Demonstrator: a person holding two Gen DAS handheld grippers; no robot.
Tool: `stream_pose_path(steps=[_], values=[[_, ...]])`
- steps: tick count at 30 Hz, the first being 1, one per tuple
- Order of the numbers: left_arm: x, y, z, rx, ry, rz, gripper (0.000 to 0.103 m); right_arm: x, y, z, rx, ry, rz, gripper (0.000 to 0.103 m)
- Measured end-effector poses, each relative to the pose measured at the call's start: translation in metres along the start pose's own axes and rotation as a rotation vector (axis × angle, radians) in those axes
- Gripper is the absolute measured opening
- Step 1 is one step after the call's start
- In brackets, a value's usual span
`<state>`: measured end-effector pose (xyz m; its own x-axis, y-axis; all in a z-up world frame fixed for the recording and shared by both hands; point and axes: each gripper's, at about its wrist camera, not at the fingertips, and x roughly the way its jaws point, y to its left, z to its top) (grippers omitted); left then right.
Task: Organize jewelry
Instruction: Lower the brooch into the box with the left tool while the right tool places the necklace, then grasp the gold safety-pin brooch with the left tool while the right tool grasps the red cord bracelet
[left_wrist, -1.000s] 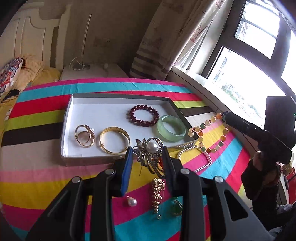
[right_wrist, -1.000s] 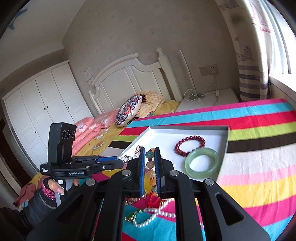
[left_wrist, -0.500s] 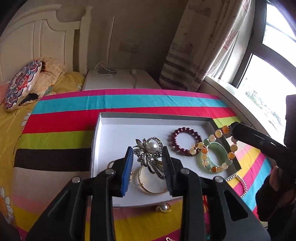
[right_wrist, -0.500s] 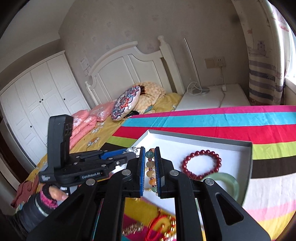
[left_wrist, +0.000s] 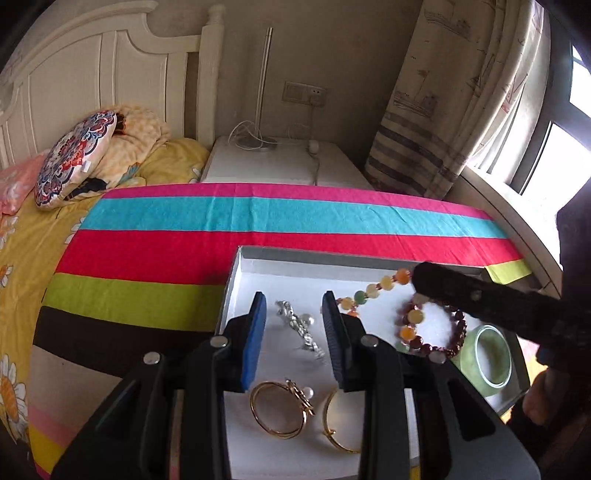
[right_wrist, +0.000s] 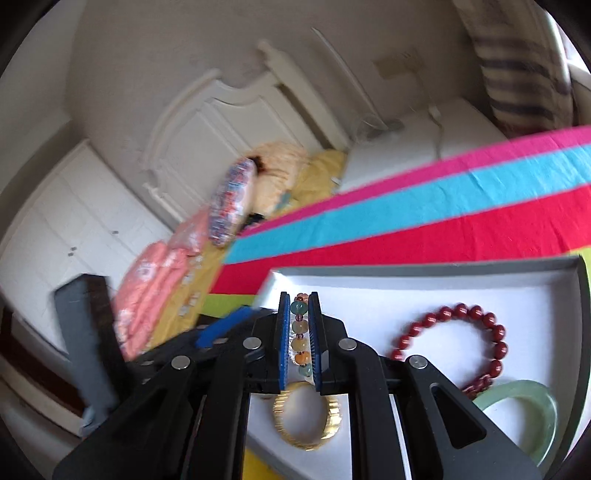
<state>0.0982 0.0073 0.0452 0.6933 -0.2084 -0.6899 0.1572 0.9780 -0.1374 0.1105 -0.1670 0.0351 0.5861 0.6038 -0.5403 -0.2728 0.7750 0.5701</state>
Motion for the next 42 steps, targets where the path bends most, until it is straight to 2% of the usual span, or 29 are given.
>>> stream_pose_path(steps=[3,5,7,9,10,14,15,16,18,22,26,29,32,35,38,42], values=[[0.002,-0.008,-0.001,0.049,0.010,0.023,0.032,0.008,-0.006,-0.004,-0.021,0.030,-0.057,0.012],[0.000,-0.013,-0.003,0.070,0.007,0.040,0.043,0.007,-0.006,-0.006,-0.035,0.038,-0.086,0.014],[-0.005,-0.015,-0.006,0.071,-0.012,0.054,0.066,0.002,-0.007,-0.008,-0.039,0.042,-0.103,0.018],[-0.015,-0.019,-0.011,0.073,-0.035,0.064,0.074,-0.009,-0.007,-0.009,-0.058,0.024,-0.120,0.043],[-0.019,-0.021,-0.013,0.078,-0.042,0.073,0.077,-0.019,-0.006,-0.011,-0.078,0.004,-0.124,0.046],[-0.058,-0.029,-0.029,0.109,-0.105,0.136,0.090,-0.061,0.002,-0.021,-0.175,-0.064,-0.133,0.047],[-0.070,-0.032,-0.036,0.112,-0.130,0.150,0.097,-0.072,0.004,-0.025,-0.193,-0.080,-0.129,0.047],[-0.081,-0.034,-0.042,0.112,-0.152,0.162,0.101,-0.083,0.005,-0.029,-0.207,-0.094,-0.129,0.047],[-0.102,-0.036,-0.059,0.114,-0.175,0.164,0.101,-0.108,0.007,-0.045,-0.243,-0.127,-0.139,0.047],[-0.122,-0.043,-0.096,0.120,-0.149,0.158,0.101,-0.145,0.006,-0.081,-0.275,-0.164,-0.174,0.047],[-0.135,-0.048,-0.130,0.114,-0.128,0.157,0.101,-0.158,0.010,-0.115,-0.314,-0.158,-0.213,0.047],[-0.134,-0.046,-0.147,0.091,-0.091,0.133,0.101,-0.151,0.016,-0.131,-0.345,-0.113,-0.205,0.046],[-0.127,-0.042,-0.160,0.083,-0.054,0.142,0.101,-0.136,0.028,-0.141,-0.382,-0.048,-0.218,0.045],[-0.131,-0.037,-0.162,0.050,-0.074,0.117,0.101,-0.120,0.036,-0.146,-0.396,-0.001,-0.248,0.038],[-0.123,-0.030,-0.161,0.019,-0.040,0.090,0.101,-0.105,0.040,-0.153,-0.402,0.040,-0.276,0.028],[-0.119,-0.025,-0.162,-0.007,-0.021,0.066,0.101,-0.085,0.045,-0.160,-0.424,0.092,-0.331,0.026]])
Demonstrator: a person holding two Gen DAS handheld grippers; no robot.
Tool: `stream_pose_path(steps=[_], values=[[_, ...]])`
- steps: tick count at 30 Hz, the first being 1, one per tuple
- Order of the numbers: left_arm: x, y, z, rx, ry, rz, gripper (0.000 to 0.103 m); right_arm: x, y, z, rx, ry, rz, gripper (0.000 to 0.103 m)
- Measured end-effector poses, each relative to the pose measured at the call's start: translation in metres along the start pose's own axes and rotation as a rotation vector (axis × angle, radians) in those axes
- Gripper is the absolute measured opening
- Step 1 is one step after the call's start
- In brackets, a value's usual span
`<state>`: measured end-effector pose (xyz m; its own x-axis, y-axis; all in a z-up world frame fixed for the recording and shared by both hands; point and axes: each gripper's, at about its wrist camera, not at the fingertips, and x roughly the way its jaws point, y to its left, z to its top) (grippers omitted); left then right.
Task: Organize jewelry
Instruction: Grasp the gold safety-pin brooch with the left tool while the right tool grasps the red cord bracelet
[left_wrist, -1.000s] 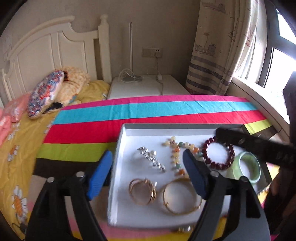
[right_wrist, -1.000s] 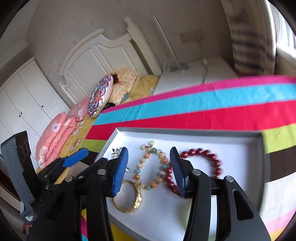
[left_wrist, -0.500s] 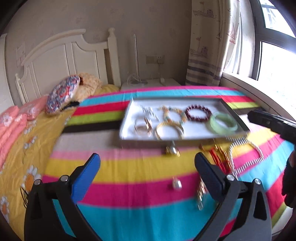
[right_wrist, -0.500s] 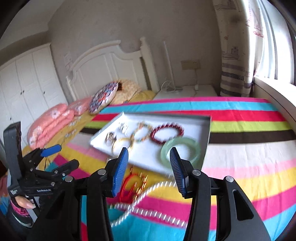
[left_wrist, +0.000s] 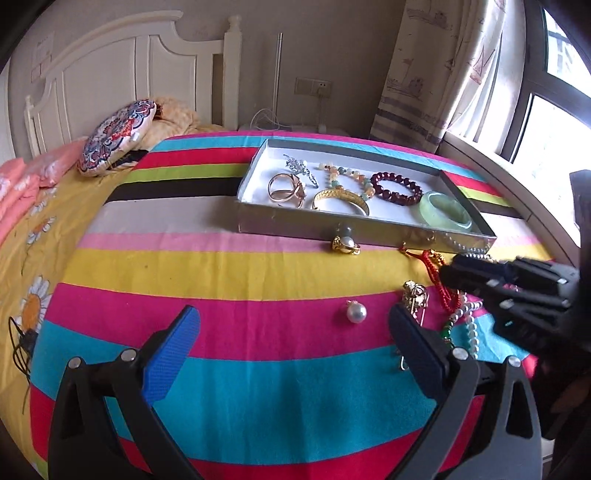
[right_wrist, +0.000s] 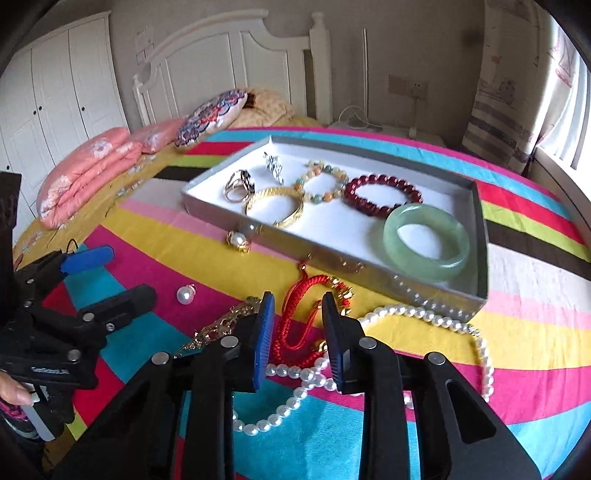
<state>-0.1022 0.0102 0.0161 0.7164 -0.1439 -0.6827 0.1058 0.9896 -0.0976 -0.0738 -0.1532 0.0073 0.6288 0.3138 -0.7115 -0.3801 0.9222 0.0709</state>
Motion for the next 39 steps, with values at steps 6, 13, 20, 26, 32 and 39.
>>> stream_pose_path(steps=[6,13,20,26,32,39], values=[[-0.005,0.001,-0.003,0.003,-0.030,-0.031,0.101,0.013,0.007,0.003,-0.024,0.047,-0.033,0.024],[-0.007,0.003,-0.004,-0.004,-0.036,-0.055,0.101,0.024,0.011,0.007,-0.044,0.079,-0.065,0.023],[-0.008,0.002,-0.004,0.005,-0.043,-0.065,0.101,0.008,-0.003,0.005,0.021,-0.004,-0.009,0.007],[-0.004,-0.005,-0.004,0.051,-0.008,-0.098,0.101,-0.028,-0.046,-0.007,0.223,-0.179,0.221,0.007],[-0.003,-0.025,-0.004,0.154,-0.001,-0.081,0.101,-0.066,-0.083,-0.029,0.316,-0.365,0.340,0.007],[0.003,-0.066,-0.002,0.308,0.008,-0.092,0.082,-0.079,-0.101,-0.035,0.352,-0.417,0.344,0.007]])
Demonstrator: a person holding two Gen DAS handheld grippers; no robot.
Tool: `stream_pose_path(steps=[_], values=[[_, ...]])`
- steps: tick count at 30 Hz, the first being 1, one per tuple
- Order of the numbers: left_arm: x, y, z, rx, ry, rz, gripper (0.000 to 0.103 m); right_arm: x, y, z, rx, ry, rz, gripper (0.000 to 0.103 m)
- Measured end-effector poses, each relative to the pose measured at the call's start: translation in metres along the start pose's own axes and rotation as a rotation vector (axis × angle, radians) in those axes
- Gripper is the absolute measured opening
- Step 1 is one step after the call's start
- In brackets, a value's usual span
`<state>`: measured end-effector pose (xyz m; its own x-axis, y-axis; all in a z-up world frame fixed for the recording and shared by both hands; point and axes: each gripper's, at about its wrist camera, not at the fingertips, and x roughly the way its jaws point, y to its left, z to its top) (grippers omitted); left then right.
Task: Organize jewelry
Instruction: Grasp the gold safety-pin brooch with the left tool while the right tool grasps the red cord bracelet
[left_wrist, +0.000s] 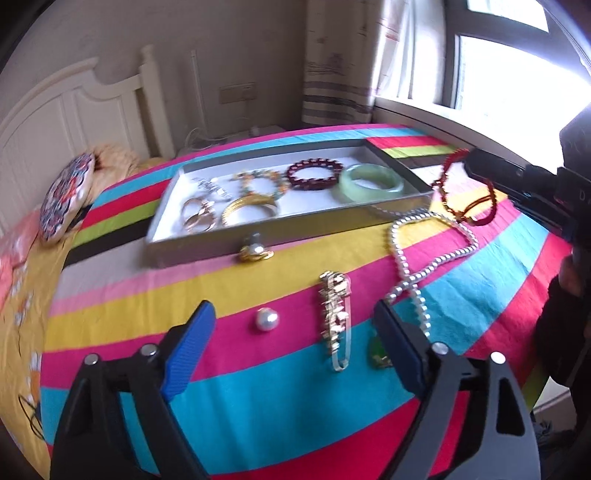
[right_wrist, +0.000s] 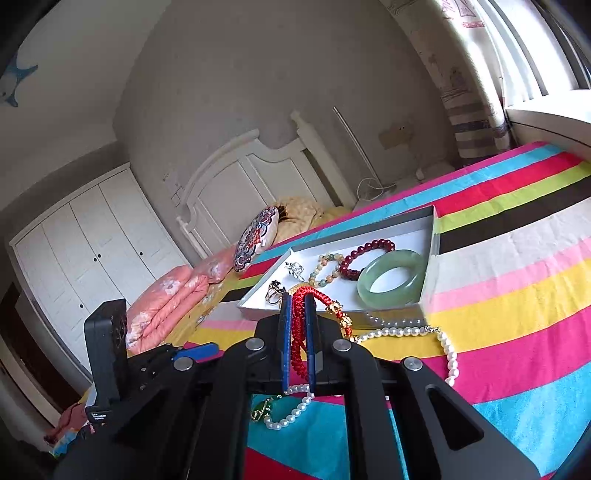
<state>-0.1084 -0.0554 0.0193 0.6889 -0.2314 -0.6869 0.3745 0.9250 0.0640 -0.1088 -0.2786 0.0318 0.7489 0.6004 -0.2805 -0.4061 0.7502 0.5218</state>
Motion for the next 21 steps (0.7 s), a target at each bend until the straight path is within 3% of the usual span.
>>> stream_pose_path(steps=[5,7,9,17,21], values=[[0.014,-0.013,0.009,0.058,0.038,-0.027,0.062,0.000,0.003,-0.001,-0.011,0.009,0.005,0.007],[0.021,-0.016,0.012,0.075,0.060,-0.043,0.045,-0.002,0.003,-0.002,-0.004,0.004,0.009,0.007],[0.026,-0.017,0.014,0.082,0.078,-0.061,0.035,-0.002,0.004,-0.002,-0.005,0.003,0.010,0.007],[0.038,-0.020,0.007,0.100,0.107,-0.066,0.030,-0.002,0.002,-0.004,0.000,0.006,0.012,0.007],[0.037,-0.019,0.006,0.099,0.109,-0.101,0.021,-0.002,0.001,-0.003,0.001,0.006,0.012,0.007]])
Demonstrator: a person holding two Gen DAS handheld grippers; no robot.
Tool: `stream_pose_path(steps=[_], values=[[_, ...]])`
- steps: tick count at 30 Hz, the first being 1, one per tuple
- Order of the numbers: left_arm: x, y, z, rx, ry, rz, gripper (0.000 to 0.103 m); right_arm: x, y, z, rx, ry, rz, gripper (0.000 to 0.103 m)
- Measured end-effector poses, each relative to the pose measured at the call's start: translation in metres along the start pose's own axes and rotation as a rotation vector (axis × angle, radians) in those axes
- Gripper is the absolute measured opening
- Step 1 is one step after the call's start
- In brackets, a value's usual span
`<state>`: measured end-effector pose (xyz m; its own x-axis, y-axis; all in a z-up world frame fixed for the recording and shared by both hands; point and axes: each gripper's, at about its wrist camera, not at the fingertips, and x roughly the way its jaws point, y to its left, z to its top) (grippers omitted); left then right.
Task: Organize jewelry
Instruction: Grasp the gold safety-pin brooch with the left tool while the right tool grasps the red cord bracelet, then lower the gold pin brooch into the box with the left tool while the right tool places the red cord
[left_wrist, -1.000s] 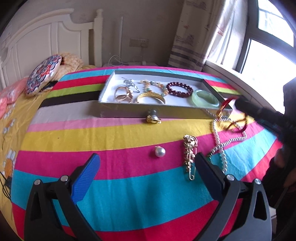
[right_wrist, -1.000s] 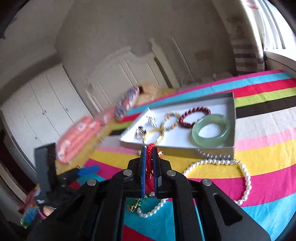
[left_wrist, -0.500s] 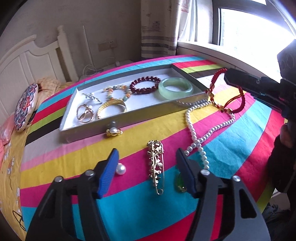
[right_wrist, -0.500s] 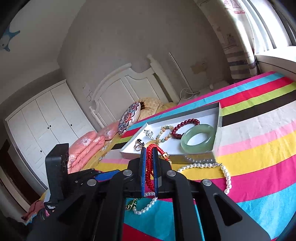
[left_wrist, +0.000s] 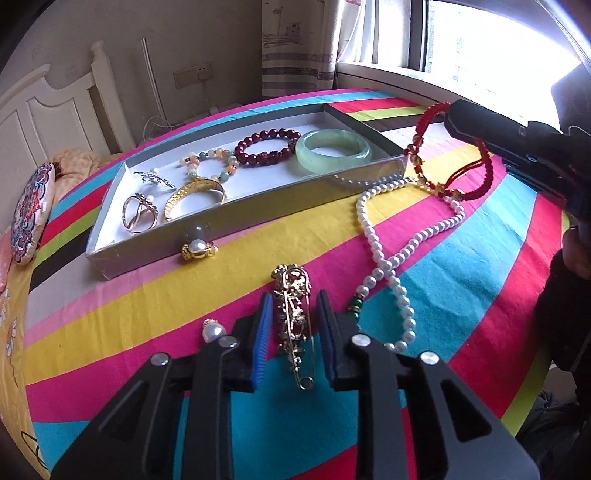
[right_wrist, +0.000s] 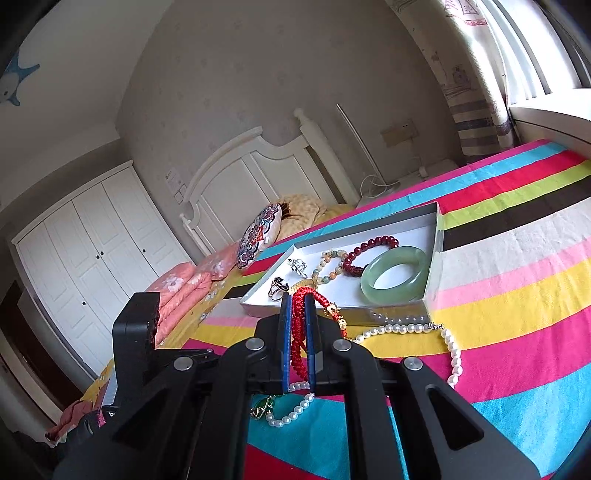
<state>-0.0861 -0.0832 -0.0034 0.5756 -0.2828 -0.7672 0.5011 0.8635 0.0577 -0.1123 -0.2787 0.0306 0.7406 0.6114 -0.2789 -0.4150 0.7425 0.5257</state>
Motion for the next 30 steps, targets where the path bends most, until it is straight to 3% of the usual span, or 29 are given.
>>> stream_pose_path(steps=[7,15,22,30], values=[[-0.002,0.000,-0.001,-0.006,-0.009,-0.007,0.018,0.000,0.000,0.000,0.003,0.000,-0.001,0.007],[-0.027,0.015,-0.004,-0.103,-0.105,-0.014,0.018,0.000,-0.001,0.000,0.000,0.001,-0.009,0.007],[-0.055,0.027,0.007,-0.110,-0.164,0.012,0.018,0.003,0.003,0.003,-0.013,0.001,-0.014,0.007],[-0.066,0.036,0.030,-0.083,-0.191,0.054,0.018,0.011,0.023,0.028,-0.070,-0.018,-0.015,0.007]])
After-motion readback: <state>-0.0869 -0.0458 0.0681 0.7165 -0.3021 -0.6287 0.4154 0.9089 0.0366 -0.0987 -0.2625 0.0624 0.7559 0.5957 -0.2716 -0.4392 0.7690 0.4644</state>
